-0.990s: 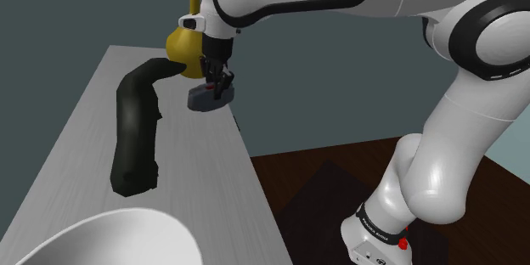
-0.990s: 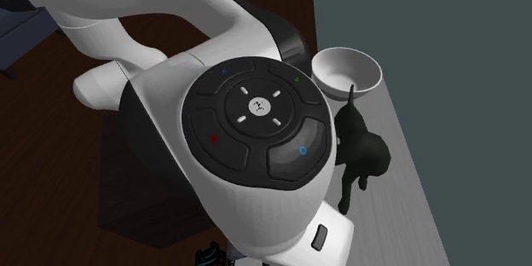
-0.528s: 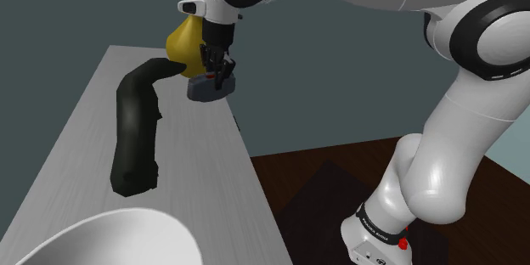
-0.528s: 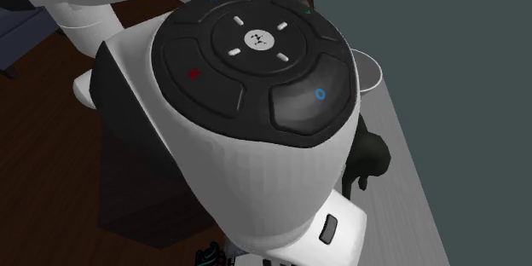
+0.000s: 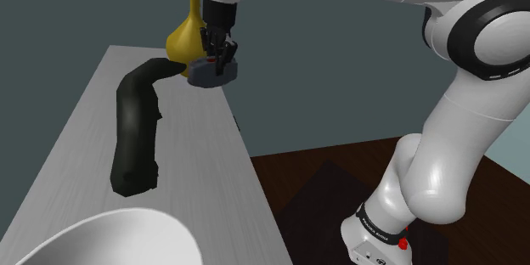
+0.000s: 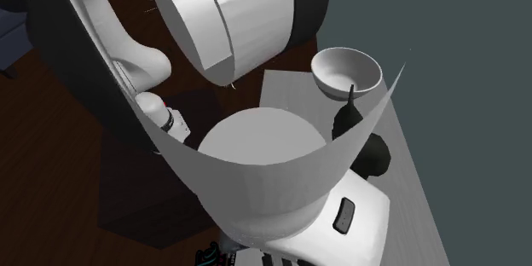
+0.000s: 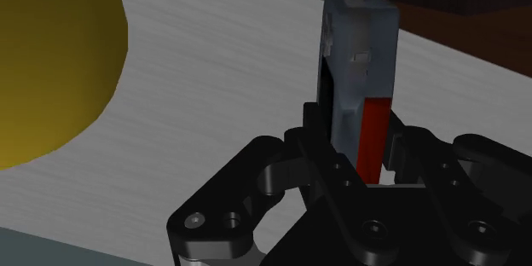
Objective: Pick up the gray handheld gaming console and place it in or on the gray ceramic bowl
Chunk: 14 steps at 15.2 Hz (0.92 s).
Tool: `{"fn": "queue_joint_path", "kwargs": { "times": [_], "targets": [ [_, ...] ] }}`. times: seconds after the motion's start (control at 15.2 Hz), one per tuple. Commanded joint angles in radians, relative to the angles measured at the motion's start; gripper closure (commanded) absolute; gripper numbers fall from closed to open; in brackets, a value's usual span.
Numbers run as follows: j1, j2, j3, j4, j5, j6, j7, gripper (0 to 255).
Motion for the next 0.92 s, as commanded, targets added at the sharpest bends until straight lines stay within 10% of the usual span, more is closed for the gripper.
{"fn": "queue_joint_path", "kwargs": {
  "times": [0.0, 0.86],
  "targets": [
    [0.001, 0.002, 0.001, 0.03, 0.0, -0.028, 0.002, 255],
    [0.015, 0.04, 0.012, 0.244, -0.004, -0.204, 0.027, 255]
  ]
}}
